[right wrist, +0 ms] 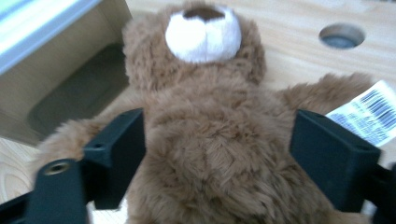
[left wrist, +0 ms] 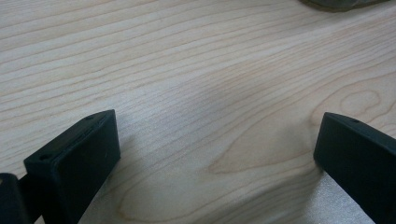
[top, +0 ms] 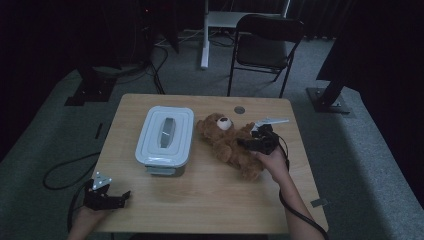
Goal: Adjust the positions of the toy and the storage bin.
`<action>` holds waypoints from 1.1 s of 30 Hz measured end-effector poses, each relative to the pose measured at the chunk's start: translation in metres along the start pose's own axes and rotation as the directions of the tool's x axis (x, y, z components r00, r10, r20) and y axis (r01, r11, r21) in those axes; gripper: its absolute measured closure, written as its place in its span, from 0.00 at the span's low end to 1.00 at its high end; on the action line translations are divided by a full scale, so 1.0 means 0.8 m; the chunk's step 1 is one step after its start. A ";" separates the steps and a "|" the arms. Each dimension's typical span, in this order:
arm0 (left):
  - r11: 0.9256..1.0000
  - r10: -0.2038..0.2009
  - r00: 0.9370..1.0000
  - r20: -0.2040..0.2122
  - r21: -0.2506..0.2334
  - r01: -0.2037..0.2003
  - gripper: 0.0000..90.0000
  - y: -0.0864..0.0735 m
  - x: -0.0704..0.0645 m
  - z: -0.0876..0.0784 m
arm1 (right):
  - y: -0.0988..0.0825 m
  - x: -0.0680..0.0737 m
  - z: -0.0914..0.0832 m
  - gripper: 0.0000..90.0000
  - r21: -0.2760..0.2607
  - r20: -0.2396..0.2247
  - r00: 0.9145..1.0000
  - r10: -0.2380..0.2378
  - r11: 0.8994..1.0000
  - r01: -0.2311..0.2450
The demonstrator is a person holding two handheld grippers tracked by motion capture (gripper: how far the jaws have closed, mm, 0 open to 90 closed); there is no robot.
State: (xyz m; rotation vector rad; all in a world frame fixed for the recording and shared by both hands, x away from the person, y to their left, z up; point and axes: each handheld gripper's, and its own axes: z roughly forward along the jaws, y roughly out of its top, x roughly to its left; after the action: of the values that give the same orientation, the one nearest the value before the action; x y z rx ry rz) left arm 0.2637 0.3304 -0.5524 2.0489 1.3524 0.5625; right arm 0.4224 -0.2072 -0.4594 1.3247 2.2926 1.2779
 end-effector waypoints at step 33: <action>1.000 0.000 1.000 0.000 0.000 0.000 0.01 0.000 0.000 0.000 | -0.016 0.027 0.038 0.73 0.094 0.060 0.986 -0.159 0.984 0.153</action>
State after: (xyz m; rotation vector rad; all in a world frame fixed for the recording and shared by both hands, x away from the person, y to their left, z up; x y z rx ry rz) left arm 0.2636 0.3304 -0.5524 2.0496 1.3521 0.5627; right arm 0.4186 -0.1755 -0.4821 1.1691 2.3783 1.0769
